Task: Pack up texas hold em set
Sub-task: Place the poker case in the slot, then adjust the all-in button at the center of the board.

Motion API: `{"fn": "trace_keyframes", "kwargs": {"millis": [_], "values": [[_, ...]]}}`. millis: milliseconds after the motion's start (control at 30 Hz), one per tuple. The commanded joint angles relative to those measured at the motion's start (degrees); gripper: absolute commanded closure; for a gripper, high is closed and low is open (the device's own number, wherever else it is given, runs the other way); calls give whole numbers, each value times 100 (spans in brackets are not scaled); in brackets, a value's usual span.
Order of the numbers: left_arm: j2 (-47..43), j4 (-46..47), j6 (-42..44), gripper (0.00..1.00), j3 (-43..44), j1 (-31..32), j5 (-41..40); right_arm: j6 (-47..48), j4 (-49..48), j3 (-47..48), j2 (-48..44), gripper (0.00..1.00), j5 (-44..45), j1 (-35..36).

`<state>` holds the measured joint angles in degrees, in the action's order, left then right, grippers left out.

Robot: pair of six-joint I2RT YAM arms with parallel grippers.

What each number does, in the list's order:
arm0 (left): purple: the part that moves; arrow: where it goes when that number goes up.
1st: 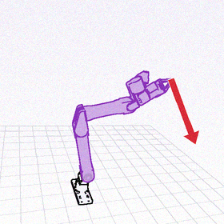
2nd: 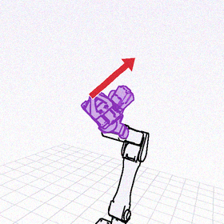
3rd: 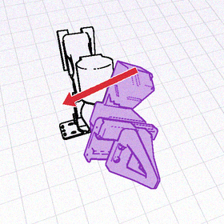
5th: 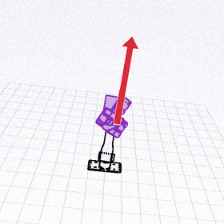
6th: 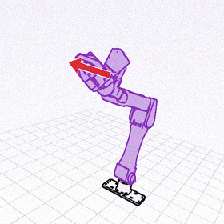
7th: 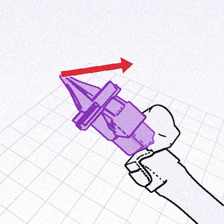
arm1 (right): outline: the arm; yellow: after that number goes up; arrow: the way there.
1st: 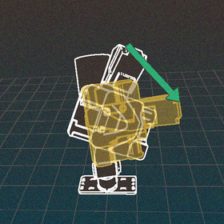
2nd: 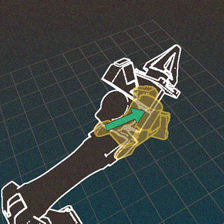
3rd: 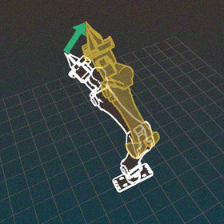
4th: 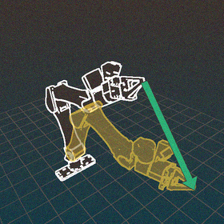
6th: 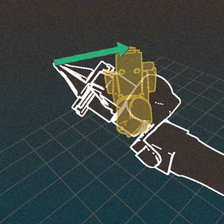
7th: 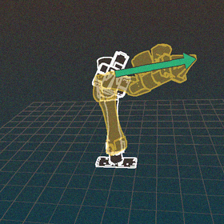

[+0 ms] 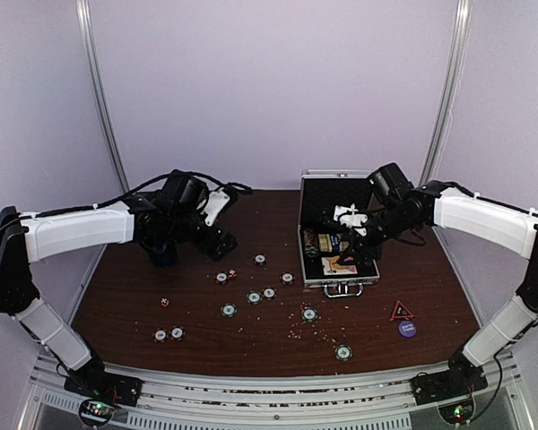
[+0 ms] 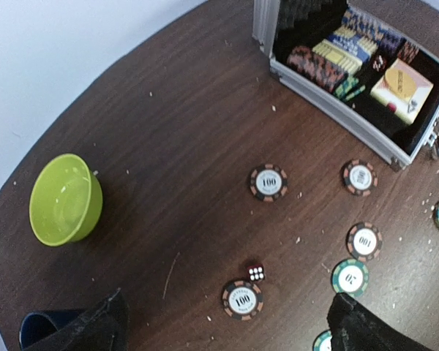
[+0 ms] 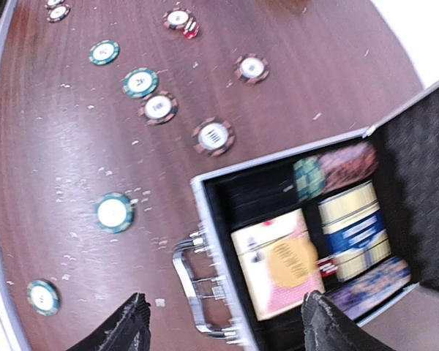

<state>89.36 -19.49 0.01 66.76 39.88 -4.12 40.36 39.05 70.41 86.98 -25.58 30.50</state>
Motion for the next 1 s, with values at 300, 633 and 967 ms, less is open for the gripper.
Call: {"fn": "trace_keyframes", "kwargs": {"millis": [300,633,967], "values": [[-395,-1137,-1000,2,757,779,-183,-925,-927,-1139,-891,28,-254,-28],[-581,-223,-498,2,655,813,-752,-129,1759,-696,-622,29,1297,-567],[108,1758,-150,2,-362,785,-3465,693,1909,-1652,-793,31,2154,-1204]]}}
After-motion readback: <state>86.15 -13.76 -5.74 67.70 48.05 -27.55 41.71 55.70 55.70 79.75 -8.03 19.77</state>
